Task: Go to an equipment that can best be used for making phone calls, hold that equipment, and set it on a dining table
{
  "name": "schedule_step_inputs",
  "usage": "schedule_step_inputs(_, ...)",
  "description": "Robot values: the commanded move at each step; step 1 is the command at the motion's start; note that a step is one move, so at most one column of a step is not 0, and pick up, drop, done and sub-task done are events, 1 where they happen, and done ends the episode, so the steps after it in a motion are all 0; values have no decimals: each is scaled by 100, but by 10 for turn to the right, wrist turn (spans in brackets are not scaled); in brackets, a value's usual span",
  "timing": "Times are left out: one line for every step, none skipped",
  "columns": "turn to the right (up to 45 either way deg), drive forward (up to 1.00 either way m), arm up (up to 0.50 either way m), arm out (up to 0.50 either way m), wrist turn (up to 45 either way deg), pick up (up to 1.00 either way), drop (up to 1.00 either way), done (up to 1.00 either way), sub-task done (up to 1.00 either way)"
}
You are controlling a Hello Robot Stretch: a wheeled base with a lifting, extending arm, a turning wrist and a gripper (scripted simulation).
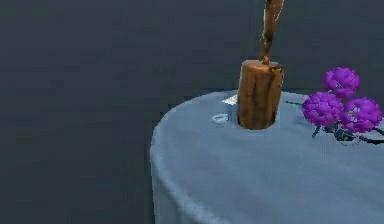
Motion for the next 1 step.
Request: schedule_step_inputs(-450,0,0,0,0,0,0,0,0)
